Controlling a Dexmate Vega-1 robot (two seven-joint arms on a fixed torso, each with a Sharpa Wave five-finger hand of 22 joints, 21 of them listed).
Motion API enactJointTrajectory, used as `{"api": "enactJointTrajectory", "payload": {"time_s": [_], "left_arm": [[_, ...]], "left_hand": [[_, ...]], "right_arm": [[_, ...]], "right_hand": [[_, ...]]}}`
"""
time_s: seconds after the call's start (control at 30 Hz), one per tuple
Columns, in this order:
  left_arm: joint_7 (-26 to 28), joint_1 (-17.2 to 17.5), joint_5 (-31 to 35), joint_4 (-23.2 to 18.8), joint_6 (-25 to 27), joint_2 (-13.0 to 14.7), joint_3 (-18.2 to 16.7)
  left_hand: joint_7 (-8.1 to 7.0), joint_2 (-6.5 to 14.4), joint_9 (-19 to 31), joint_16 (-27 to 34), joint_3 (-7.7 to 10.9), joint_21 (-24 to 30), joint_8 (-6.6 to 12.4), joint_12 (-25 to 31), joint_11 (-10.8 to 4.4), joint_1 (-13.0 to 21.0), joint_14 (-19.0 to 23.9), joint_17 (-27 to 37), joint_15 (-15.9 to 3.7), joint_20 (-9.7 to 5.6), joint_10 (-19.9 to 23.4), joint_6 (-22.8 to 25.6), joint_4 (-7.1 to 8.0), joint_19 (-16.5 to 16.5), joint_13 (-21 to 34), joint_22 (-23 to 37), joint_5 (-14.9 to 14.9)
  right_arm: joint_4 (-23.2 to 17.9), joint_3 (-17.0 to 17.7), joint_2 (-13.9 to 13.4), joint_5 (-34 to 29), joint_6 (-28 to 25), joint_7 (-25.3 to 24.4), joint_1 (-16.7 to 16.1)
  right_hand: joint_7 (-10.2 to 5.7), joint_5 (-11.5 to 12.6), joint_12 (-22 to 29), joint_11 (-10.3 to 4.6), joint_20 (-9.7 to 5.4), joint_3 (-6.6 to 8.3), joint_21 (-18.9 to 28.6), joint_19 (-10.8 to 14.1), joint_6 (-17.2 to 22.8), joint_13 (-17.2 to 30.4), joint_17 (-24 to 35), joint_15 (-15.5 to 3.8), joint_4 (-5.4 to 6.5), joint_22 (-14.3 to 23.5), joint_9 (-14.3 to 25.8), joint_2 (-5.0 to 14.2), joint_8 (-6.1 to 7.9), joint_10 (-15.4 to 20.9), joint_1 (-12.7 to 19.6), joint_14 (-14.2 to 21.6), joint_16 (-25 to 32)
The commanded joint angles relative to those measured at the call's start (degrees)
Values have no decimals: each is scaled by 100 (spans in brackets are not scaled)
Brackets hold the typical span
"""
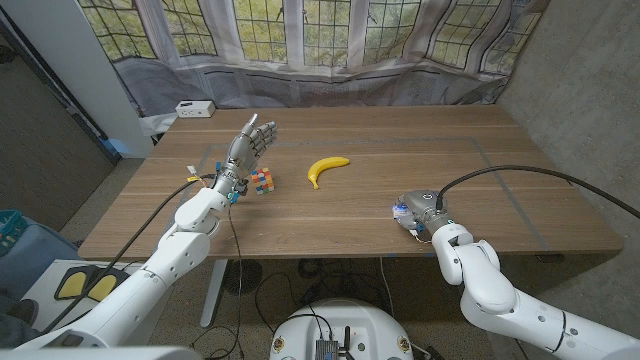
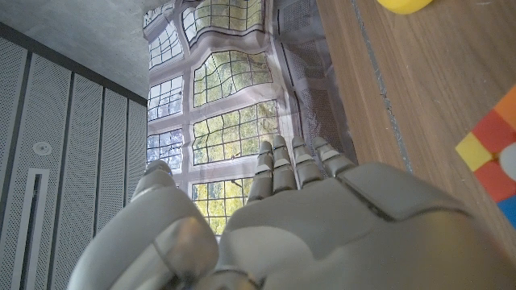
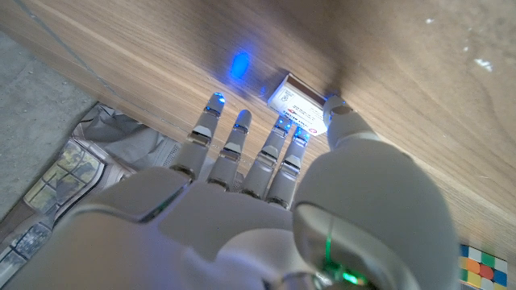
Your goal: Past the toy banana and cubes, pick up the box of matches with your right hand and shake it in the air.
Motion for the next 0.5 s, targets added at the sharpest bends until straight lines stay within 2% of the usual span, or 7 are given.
{"api": "enactJointTrajectory", "payload": {"time_s": [0.03,0.17,0.5], "left_arm": [[8,3,-4,-2,2,2,-4],[13,4,1,-7,0,3,-5],[40,-4,22,-27,36,15,5]], "left_hand": [[10,31,29,-1,24,-19,22,-24,-35,-6,24,35,-21,68,24,17,-39,-27,14,20,-14],[6,32,29,0,24,-20,24,-24,-38,-8,25,35,-22,74,23,21,-41,-31,14,20,-14],[9,33,29,1,24,-19,26,-25,-31,-12,25,35,-25,76,23,28,-48,-37,15,20,-14]], "right_arm": [[116,117,135,-218,82,-216,-121],[115,186,148,-209,134,-283,-164],[37,370,138,-148,229,-413,-267]], "right_hand": [[-1,11,80,-22,4,-49,34,143,274,20,23,-183,11,24,18,33,88,278,134,235,99],[-5,0,118,-28,3,-94,35,236,468,21,26,-255,17,26,19,36,136,469,177,400,148],[-10,-4,120,-30,15,-118,27,262,540,20,34,-260,29,27,18,49,148,532,187,433,157]]}}
